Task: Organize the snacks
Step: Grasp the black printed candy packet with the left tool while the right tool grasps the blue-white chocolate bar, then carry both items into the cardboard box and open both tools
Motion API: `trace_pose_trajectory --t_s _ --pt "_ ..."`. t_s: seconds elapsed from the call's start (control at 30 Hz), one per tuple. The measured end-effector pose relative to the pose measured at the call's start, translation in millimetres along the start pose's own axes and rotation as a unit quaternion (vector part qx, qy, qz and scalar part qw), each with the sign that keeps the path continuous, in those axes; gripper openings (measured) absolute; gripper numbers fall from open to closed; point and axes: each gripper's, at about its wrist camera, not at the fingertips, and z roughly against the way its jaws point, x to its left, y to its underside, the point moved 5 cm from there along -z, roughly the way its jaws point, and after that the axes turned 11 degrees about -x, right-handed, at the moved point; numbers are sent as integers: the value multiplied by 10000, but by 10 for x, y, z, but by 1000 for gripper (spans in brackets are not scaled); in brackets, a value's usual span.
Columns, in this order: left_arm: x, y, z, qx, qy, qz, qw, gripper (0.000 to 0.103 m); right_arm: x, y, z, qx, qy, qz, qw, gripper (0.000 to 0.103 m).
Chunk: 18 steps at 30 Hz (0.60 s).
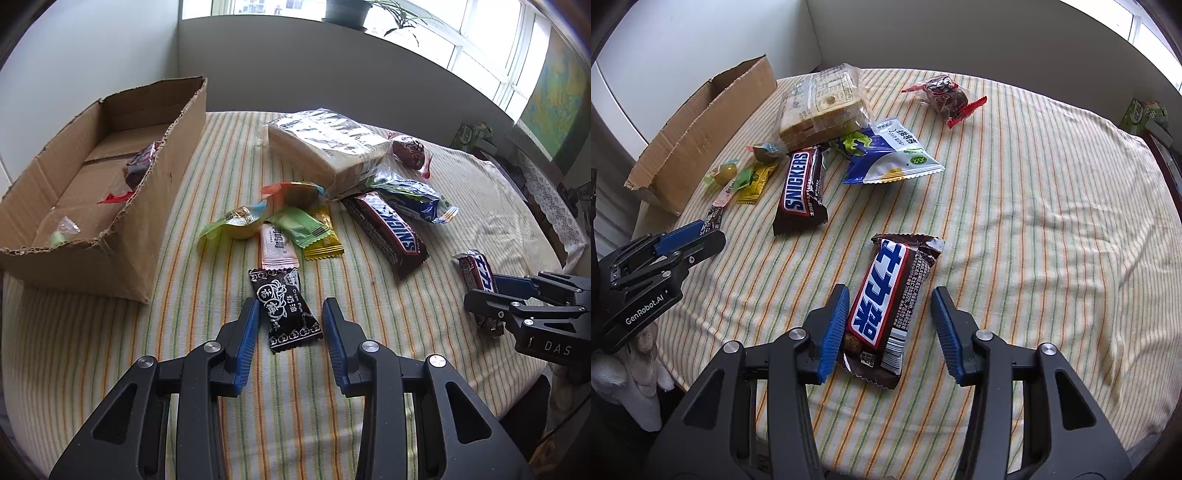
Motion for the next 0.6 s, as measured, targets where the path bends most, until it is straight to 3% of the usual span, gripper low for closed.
trace_pose_trajectory --t_s 0.1,0.6 --pt "19 0 4 -18 -12 14 10000 26 -21 2 -3 19 6 15 10000 31" --pt "102 -39 170 -246 104 178 9995 26 -93 -3 168 -75 -136 -196 9997 30"
